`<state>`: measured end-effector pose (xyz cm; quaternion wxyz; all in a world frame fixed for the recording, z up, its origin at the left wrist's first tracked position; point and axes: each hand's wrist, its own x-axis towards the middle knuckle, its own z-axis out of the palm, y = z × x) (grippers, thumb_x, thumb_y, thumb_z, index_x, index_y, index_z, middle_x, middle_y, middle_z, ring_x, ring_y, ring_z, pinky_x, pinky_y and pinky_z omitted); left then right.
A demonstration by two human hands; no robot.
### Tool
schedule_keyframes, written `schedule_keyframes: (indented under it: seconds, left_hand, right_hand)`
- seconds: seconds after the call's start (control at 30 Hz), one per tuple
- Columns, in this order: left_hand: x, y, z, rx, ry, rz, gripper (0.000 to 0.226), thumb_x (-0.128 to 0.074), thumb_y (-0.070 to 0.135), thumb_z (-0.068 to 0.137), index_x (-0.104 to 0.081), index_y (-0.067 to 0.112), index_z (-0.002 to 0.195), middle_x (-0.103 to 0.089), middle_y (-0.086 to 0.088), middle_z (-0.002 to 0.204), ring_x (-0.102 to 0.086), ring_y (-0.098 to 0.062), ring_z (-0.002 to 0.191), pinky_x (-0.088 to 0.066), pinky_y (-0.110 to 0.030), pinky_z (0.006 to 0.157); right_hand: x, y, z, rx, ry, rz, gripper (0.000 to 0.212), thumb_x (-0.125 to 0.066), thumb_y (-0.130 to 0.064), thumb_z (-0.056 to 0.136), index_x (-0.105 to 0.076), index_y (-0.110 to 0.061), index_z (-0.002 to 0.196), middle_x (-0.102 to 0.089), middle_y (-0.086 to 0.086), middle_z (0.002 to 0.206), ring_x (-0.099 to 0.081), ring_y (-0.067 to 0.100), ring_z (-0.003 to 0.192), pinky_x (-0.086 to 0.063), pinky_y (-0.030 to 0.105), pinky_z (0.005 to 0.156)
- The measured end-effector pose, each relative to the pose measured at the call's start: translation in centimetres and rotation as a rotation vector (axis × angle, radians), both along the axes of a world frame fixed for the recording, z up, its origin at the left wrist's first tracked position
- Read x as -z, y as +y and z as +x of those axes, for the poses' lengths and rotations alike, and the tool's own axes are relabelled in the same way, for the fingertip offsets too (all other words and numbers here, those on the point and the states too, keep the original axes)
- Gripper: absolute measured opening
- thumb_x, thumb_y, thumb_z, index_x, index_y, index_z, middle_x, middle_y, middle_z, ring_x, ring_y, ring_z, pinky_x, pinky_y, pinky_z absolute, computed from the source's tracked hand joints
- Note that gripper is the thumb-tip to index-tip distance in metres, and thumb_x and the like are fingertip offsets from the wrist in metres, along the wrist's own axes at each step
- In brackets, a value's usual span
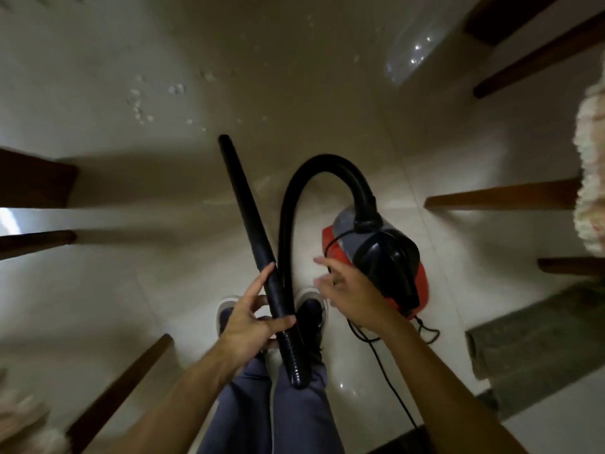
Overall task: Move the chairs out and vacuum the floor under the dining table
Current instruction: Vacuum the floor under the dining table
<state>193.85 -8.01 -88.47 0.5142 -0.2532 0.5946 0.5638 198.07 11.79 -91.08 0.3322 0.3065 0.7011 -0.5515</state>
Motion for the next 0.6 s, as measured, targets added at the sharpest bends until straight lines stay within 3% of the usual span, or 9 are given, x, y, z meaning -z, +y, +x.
schedule_keyframes:
  seconds: [0.07, 0.17, 0.27, 0.37, 0.47, 0.6]
  left_hand:
    - [0.0, -1.2, -0.4, -0.001, 0.004, 0.024, 0.095, -0.073, -0.015, 0.076, -0.045, 0.05, 0.138, -0.059, -0.012, 0.105, -0.064, -0.018, 0.064, -0.06, -0.037, 0.061]
    - [0.3, -3.1, -1.0, 0.039, 0.059, 0.047, 0.097, -0.076, -0.014, 0.074, -0.046, 0.054, 0.136, -0.06, -0.015, 0.108, -0.058, -0.029, 0.066, -0.057, -0.049, 0.07]
    - [0.2, -4.5, -1.8, 0.096, 0.12, 0.102, 0.099, -0.079, -0.011, 0.071, -0.045, 0.059, 0.134, -0.061, -0.016, 0.117, -0.061, -0.034, 0.07, -0.059, -0.055, 0.075]
    - [-0.3, -5.3, -3.0, 0.123, 0.15, 0.17, 0.098, -0.078, -0.01, 0.072, -0.045, 0.059, 0.133, -0.058, -0.017, 0.124, -0.062, -0.03, 0.072, -0.061, -0.044, 0.073]
    - [-0.5, -5.8, -3.9, 0.108, 0.141, 0.189, 0.095, -0.076, -0.012, 0.075, -0.043, 0.056, 0.134, -0.058, -0.018, 0.12, -0.064, -0.028, 0.073, -0.06, -0.037, 0.069]
    - [-0.3, -6.5, -4.2, 0.056, 0.114, 0.195, 0.093, -0.075, -0.012, 0.076, -0.044, 0.048, 0.14, -0.06, -0.015, 0.115, -0.065, -0.028, 0.076, -0.061, -0.047, 0.076]
  right_hand:
    - [0.7, -2.0, -4.6, -0.031, 0.048, -0.04, 0.044, -0.055, -0.046, 0.094, -0.039, -0.064, 0.132, -0.05, -0.003, 0.135, -0.057, 0.02, 0.117, -0.051, 0.04, 0.097]
    - [1.9, -4.7, -9.8, -0.122, 0.08, -0.075, 0.054, -0.049, -0.05, 0.097, -0.024, -0.06, 0.143, -0.03, 0.0, 0.155, -0.04, 0.022, 0.139, -0.042, 0.049, 0.109]
    - [2.5, -6.8, -12.3, -0.181, 0.065, -0.126, 0.057, -0.051, -0.037, 0.101, -0.024, -0.046, 0.15, -0.03, -0.004, 0.156, -0.03, 0.015, 0.144, -0.035, 0.044, 0.115]
    - [2.6, -8.0, -13.6, -0.263, 0.07, -0.118, 0.062, -0.054, -0.025, 0.1, -0.024, -0.037, 0.154, -0.03, -0.003, 0.158, -0.029, 0.014, 0.144, -0.029, 0.032, 0.117]
    - [2.4, -8.6, -14.7, -0.211, 0.047, -0.113, 0.064, -0.059, -0.018, 0.096, -0.032, -0.039, 0.15, -0.04, 0.0, 0.151, -0.041, 0.016, 0.137, -0.037, 0.037, 0.114]
    - [2.8, -8.3, -15.4, -0.159, 0.0, -0.183, 0.073, -0.072, -0.015, 0.083, -0.043, -0.05, 0.14, -0.053, 0.007, 0.134, -0.055, 0.025, 0.121, -0.05, 0.047, 0.101]
